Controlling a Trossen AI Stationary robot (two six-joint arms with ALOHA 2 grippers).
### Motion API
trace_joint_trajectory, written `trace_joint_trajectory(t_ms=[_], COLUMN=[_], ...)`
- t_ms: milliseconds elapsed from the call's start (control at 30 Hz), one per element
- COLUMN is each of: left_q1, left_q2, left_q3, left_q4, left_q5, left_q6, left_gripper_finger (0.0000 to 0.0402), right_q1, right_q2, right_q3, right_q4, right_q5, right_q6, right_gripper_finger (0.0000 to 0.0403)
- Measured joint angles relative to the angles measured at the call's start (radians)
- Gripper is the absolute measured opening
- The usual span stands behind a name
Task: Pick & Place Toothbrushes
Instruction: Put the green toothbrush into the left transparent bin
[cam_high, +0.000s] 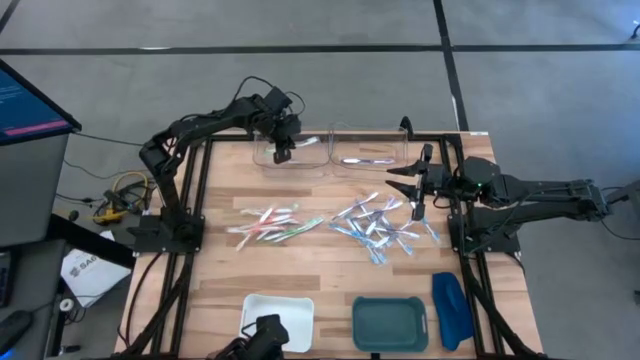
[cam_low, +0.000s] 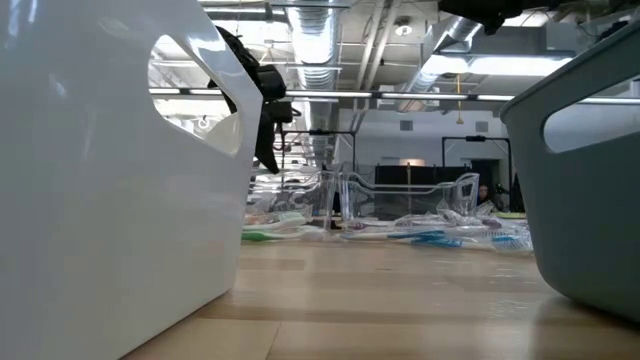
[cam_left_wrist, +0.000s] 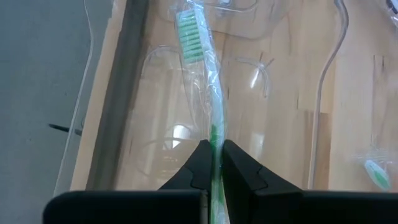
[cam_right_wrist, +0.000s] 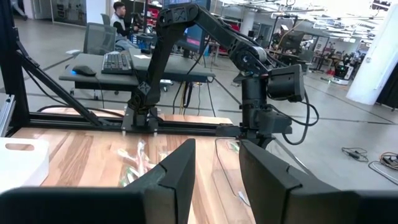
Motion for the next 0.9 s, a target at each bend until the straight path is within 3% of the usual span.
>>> trace_joint_trajectory(t_ms=[200, 900], left_q1=[-0.005, -0.060], left_q2=[0.000, 0.000], left_q3=[0.000, 0.000], left_q4=[-0.016, -0.045], left_q5=[0.084, 0.072], left_q6=[-0.069, -0.081], left_gripper_finger=[0.0008, 0.0008], right_q1=[0.000, 0.001], right_q2=[0.000, 0.000], right_q3=[0.000, 0.000], right_q4=[0.000, -0.002], right_q5=[0.000, 0.000], right_q6=[0.000, 0.003], right_gripper_finger=[0.0118, 0.0118])
